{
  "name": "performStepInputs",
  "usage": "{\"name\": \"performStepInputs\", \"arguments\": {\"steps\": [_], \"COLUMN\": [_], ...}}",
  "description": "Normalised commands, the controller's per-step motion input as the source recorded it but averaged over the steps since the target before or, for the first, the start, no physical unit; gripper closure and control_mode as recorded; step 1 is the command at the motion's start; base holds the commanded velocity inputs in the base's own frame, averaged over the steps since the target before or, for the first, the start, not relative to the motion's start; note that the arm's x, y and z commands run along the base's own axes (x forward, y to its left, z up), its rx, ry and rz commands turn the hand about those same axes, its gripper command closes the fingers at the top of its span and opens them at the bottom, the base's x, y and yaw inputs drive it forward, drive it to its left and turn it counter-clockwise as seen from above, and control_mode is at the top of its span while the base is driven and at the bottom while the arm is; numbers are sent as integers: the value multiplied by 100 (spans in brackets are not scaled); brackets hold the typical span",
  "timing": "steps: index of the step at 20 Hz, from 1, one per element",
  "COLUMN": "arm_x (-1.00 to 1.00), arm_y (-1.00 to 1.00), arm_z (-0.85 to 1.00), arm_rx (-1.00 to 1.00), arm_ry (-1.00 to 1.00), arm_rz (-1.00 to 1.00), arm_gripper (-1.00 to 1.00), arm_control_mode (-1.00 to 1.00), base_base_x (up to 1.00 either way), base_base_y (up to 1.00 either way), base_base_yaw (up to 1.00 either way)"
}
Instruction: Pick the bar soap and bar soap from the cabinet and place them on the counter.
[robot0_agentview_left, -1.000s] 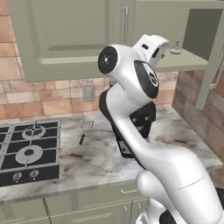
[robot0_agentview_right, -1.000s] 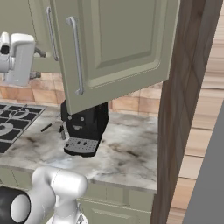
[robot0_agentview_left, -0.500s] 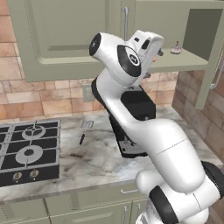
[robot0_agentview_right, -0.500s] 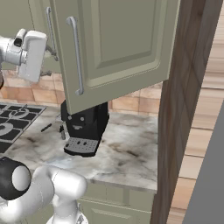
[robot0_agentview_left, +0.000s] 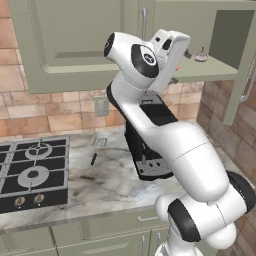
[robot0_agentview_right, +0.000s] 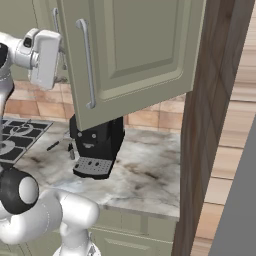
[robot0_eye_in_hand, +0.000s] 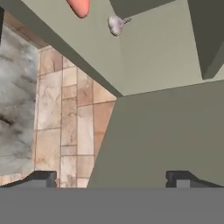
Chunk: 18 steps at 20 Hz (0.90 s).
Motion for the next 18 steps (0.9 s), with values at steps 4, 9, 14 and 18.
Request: {"name": "performStepInputs", "arguments": {"steps": [4, 9, 14, 18], "arm_x": [0, 0, 0, -7], "arm_y": [-33, -36, -15, -6], "arm_z": [0, -2, -1, 0], "arm_rx": [-9, -9, -11, -10], "arm_ry": [-4, -4, -5, -6], "arm_rz": [-1, -3, -13, -15], "arm_gripper": [-100, -100, -100, -100], "arm_control_mode": [-100, -100, -100, -100], "base_base_x": [0, 0, 0, 0], "base_base_y": [0, 0, 0, 0], "base_base_yaw": [0, 0, 0, 0]}}
